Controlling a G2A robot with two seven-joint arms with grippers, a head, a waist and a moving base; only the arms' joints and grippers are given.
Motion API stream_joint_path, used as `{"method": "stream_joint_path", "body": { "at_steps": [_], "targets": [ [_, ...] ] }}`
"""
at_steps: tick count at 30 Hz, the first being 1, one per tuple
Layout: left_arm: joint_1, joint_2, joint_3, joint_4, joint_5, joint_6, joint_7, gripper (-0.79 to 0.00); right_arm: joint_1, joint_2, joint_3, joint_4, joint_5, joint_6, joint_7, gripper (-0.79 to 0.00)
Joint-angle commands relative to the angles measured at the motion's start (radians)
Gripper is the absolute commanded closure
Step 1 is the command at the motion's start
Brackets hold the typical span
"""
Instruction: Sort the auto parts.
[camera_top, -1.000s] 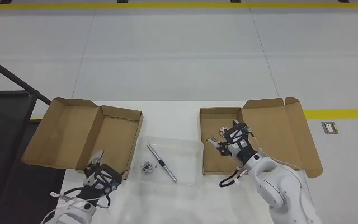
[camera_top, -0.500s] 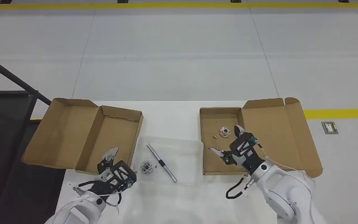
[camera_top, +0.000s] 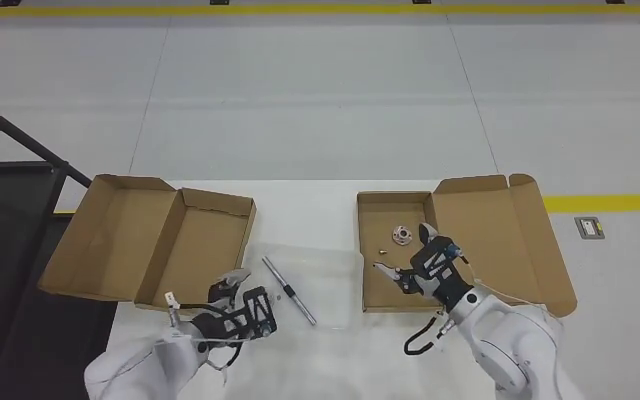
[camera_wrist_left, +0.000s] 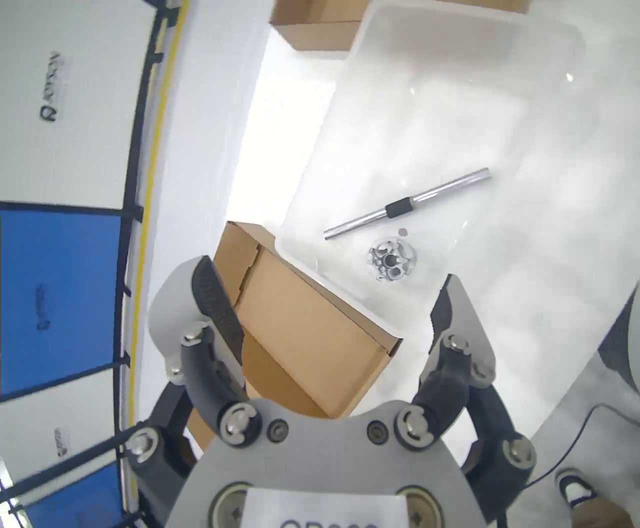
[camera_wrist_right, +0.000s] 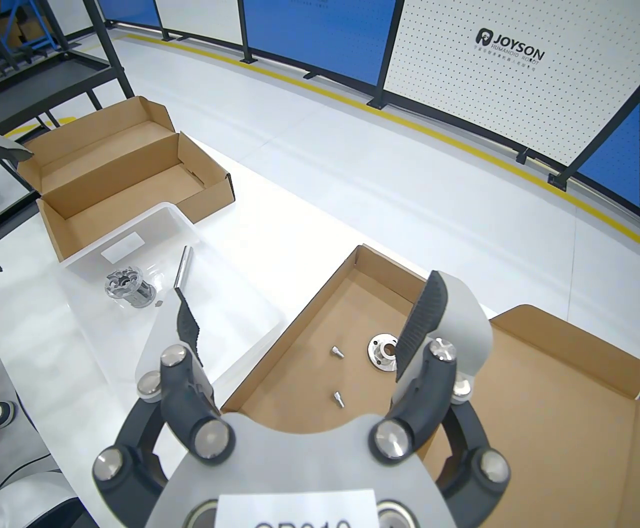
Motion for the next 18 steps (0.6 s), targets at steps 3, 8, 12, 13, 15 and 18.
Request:
{"method": "stream_joint_path", "body": {
  "at_steps": [3,8,12,13,15,18],
  "targets": [
    [-0.142,0.015,0.087,0.062,-0.165,-0.057,-0.111,-0.785,0.000,0.000,0.000,0.000,0.000,0.000,0.000,-0.785],
    [-0.302,0.075,0.255,0.181,-0.208,-0.057,-0.137,-0.785,0.000,0.000,0.000,0.000,0.000,0.000,0.000,-0.785],
    [-0.302,0.075,0.255,0.181,-0.208,-0.057,-0.137,-0.785,0.000,0.000,0.000,0.000,0.000,0.000,0.000,-0.785],
    [-0.302,0.075,0.255,0.181,-0.208,-0.057,-0.137,-0.785,0.000,0.000,0.000,0.000,0.000,0.000,0.000,-0.785],
    [-0.302,0.075,0.255,0.181,-0.208,-0.057,-0.137,-0.785,0.000,0.000,0.000,0.000,0.000,0.000,0.000,-0.785],
    [-0.296,0.075,0.272,0.197,-0.196,-0.057,-0.126,-0.785,0.000,0.000,0.000,0.000,0.000,0.000,0.000,-0.785]
  ]
}}
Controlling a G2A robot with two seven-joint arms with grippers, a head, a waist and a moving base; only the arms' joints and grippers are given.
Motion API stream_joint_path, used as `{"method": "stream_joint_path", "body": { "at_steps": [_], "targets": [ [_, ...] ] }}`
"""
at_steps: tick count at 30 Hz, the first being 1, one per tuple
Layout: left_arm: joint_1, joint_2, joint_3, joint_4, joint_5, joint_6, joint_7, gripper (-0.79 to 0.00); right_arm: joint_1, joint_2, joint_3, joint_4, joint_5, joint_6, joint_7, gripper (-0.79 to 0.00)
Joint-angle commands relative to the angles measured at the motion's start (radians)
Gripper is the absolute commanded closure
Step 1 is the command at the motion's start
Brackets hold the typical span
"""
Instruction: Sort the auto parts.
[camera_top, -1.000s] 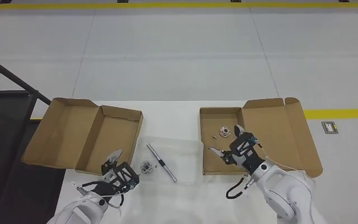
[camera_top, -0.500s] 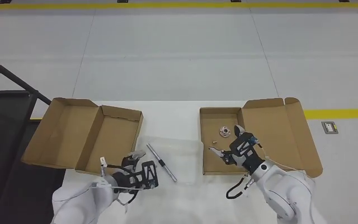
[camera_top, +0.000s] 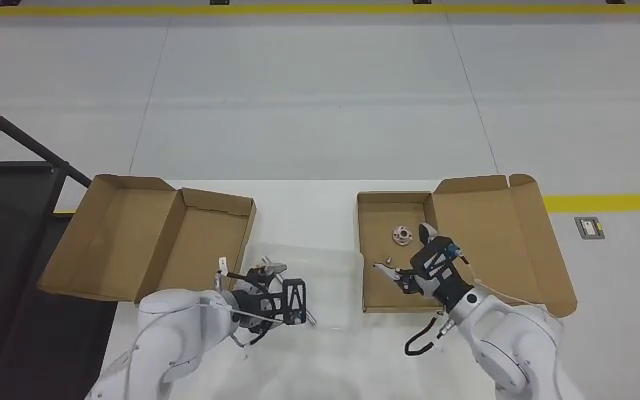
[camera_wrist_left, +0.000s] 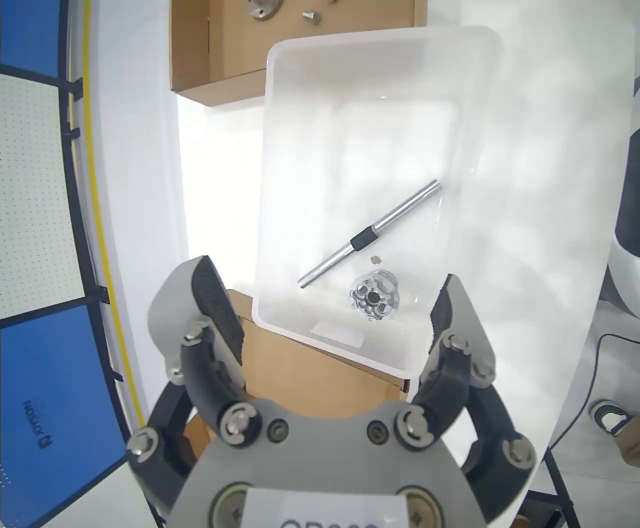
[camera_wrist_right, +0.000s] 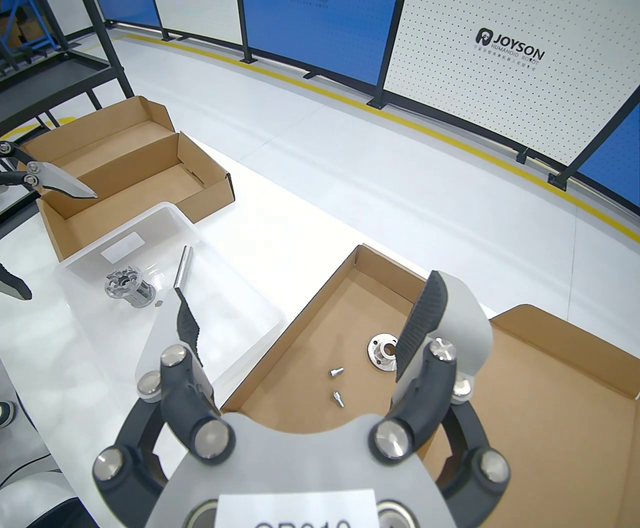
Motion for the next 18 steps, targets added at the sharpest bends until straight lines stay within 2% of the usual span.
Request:
{"method": "stream_joint_path", "body": {
  "at_steps": [1,5,12,18],
  "targets": [
    [-0.005,0.000,0.040,0.029,0.020,0.000,0.033,-0.785,0.000,0.000,0.000,0.000,0.000,0.000,0.000,-0.785],
    [-0.122,0.009,0.176,0.172,0.117,0.000,0.136,-0.785,0.000,0.000,0.000,0.000,0.000,0.000,0.000,-0.785],
    [-0.371,0.031,0.378,0.412,0.168,0.000,0.334,-0.785,0.000,0.000,0.000,0.000,0.000,0.000,0.000,-0.785],
    [-0.558,0.058,0.638,0.510,0.237,0.000,0.448,-0.785,0.000,0.000,0.000,0.000,0.000,0.000,0.000,-0.785]
  ]
}}
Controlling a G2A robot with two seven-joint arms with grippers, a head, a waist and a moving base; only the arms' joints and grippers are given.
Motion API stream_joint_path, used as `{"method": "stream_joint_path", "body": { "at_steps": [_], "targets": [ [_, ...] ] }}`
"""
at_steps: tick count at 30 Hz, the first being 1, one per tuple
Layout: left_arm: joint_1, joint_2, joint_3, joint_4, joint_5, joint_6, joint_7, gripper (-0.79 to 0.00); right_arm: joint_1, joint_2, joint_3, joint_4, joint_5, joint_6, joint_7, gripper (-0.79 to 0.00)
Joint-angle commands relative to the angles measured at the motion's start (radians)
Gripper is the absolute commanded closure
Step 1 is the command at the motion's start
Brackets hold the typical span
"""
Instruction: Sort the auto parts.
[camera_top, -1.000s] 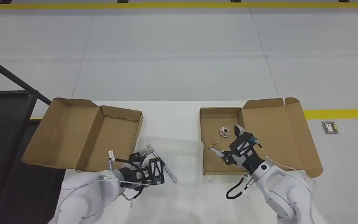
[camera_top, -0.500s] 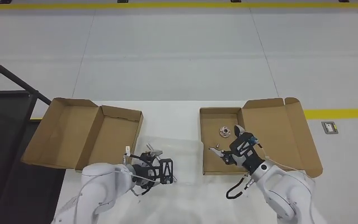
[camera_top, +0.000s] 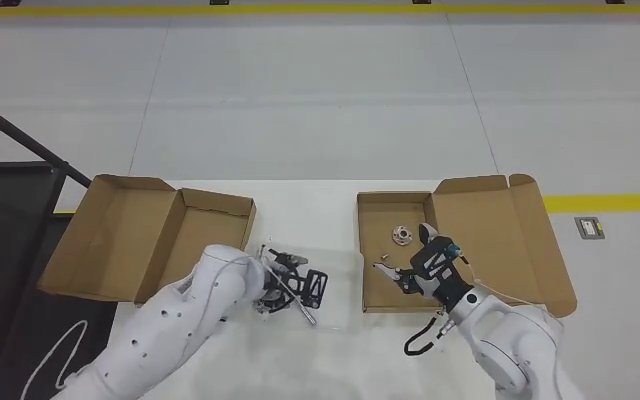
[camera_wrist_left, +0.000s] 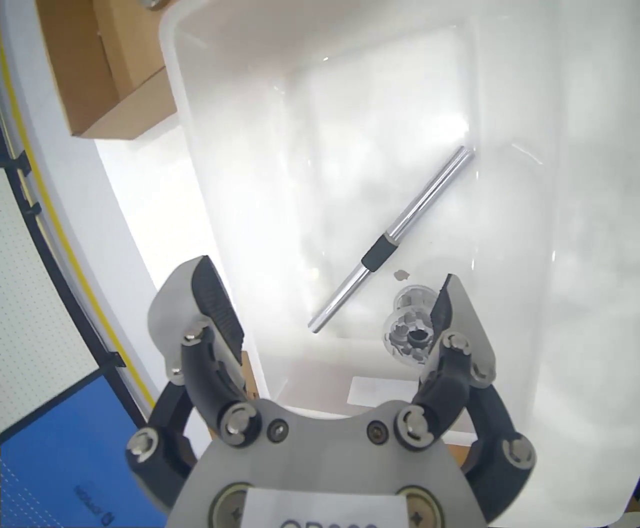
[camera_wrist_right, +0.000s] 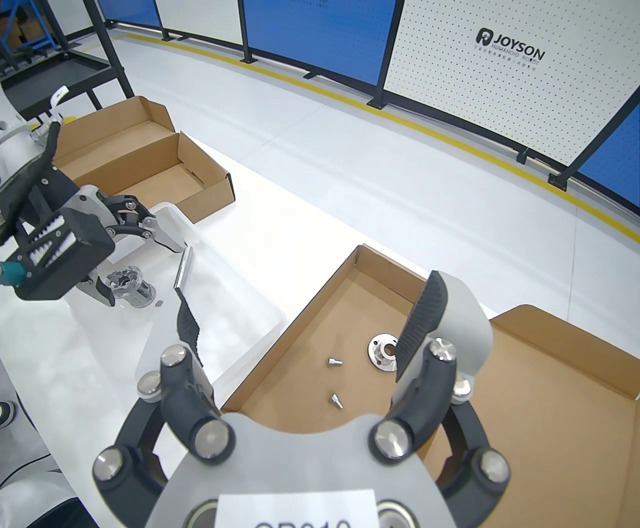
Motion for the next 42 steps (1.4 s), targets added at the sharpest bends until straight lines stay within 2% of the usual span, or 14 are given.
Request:
{"method": "stream_joint_path", "body": {
  "at_steps": [1,3,4,12,15,18,21,24,26,27,34,37,42],
  "targets": [
    [-0.062,0.012,0.102,0.024,0.036,0.000,0.020,-0.785,0.000,0.000,0.000,0.000,0.000,0.000,0.000,-0.785],
    [-0.111,0.022,0.170,0.050,0.026,0.000,0.050,-0.785,0.000,0.000,0.000,0.000,0.000,0.000,0.000,-0.785],
    [-0.118,0.023,0.177,0.056,0.020,0.000,0.054,-0.785,0.000,0.000,0.000,0.000,0.000,0.000,0.000,-0.785],
    [-0.118,0.023,0.177,0.056,0.020,0.000,0.054,-0.785,0.000,0.000,0.000,0.000,0.000,0.000,0.000,-0.785],
    [-0.095,0.021,0.171,0.070,0.039,0.044,0.050,-0.785,0.000,0.000,0.000,0.000,0.000,0.000,0.000,-0.785],
    [-0.099,0.012,0.166,0.090,0.056,0.040,0.052,-0.785,0.000,0.000,0.000,0.000,0.000,0.000,0.000,-0.785],
    [-0.111,-0.007,0.180,0.118,0.087,0.026,0.047,-0.767,0.000,0.000,0.000,0.000,0.000,0.000,0.000,-0.785],
    [-0.125,-0.031,0.199,0.143,0.108,0.019,0.054,-0.650,0.000,0.000,0.000,0.000,0.000,0.000,0.000,-0.785],
    [-0.137,-0.048,0.211,0.159,0.122,0.006,0.067,-0.628,0.000,0.000,0.000,0.000,0.000,0.000,0.000,-0.785],
    [-0.142,-0.056,0.217,0.169,0.131,0.003,0.069,-0.588,0.000,0.000,0.000,0.000,0.000,0.000,0.000,-0.785],
    [-0.170,-0.111,0.267,0.248,0.170,0.000,0.110,-0.523,0.000,0.000,0.000,0.000,0.000,0.000,0.000,-0.785],
    [-0.185,-0.135,0.304,0.297,0.174,0.000,0.133,-0.536,0.000,0.000,0.000,0.000,0.000,0.000,0.000,-0.785],
    [-0.219,-0.174,0.354,0.377,0.175,0.000,0.151,-0.505,0.000,0.000,0.000,0.000,0.000,0.000,0.000,-0.785]
  ]
}}
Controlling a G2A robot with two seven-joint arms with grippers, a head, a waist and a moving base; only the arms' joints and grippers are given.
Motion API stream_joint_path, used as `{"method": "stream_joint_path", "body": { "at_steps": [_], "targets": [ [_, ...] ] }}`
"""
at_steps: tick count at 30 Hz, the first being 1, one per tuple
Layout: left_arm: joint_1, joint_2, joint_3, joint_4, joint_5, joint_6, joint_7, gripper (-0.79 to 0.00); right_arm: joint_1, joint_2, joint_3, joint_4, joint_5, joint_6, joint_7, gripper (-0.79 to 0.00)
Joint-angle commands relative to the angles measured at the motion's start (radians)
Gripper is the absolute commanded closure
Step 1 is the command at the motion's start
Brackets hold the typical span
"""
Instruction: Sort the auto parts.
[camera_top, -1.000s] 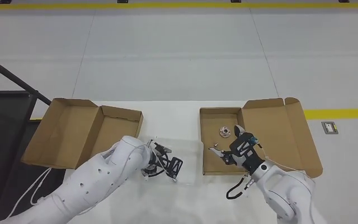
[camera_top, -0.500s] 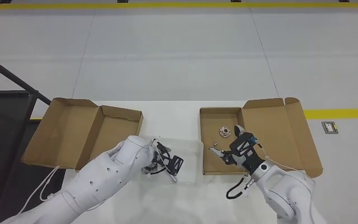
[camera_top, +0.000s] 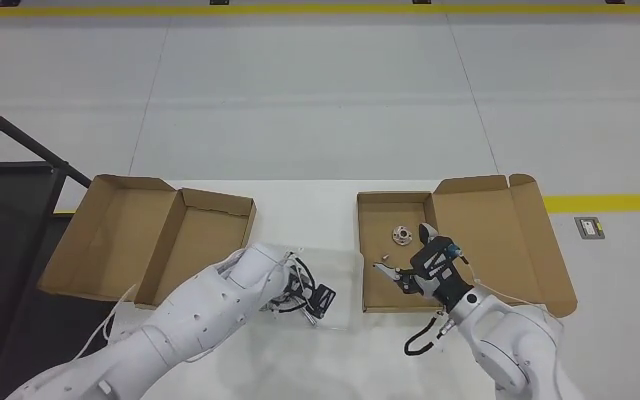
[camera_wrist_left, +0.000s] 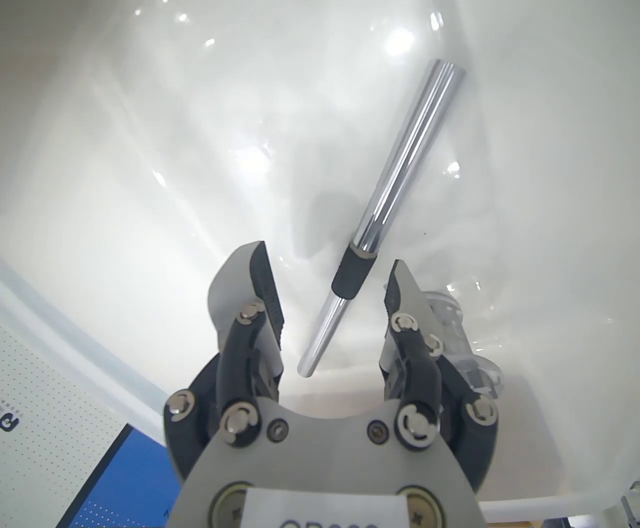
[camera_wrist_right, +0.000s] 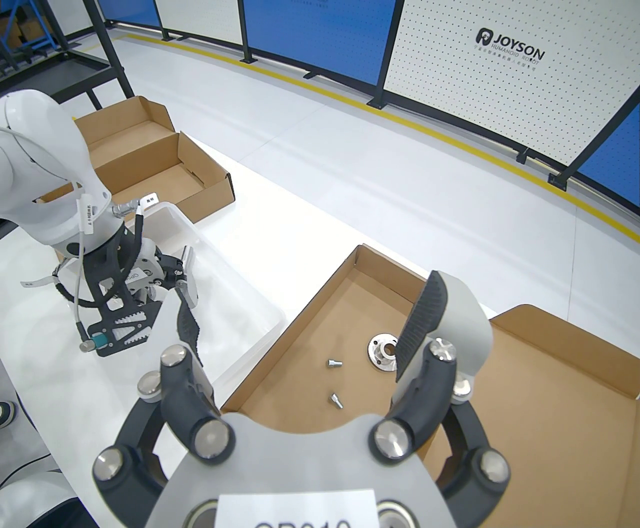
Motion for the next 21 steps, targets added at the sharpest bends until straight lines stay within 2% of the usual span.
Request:
{"method": "stream_joint_path", "body": {
  "at_steps": [1,5,8,10,17,21],
  "targets": [
    [-0.011,-0.014,0.012,0.029,0.001,0.000,0.000,-0.471,0.000,0.000,0.000,0.000,0.000,0.000,0.000,-0.785],
    [-0.023,-0.041,0.033,0.075,-0.002,0.000,-0.020,-0.388,0.000,0.000,0.000,0.000,0.000,0.000,0.000,-0.785],
    [-0.033,-0.059,0.050,0.108,-0.005,0.000,-0.022,-0.376,0.000,0.000,0.000,0.000,0.000,0.000,0.000,-0.785],
    [-0.040,-0.070,0.059,0.125,-0.007,0.000,-0.018,-0.311,0.000,0.000,0.000,0.000,0.000,0.000,0.000,-0.785],
    [-0.054,-0.100,0.079,0.168,0.005,0.000,-0.001,-0.280,0.000,0.000,0.000,0.000,0.000,0.000,0.000,-0.785],
    [-0.057,-0.113,0.068,0.186,0.009,0.000,0.003,-0.237,0.000,0.000,0.000,0.000,0.000,0.000,0.000,-0.785]
  ]
}}
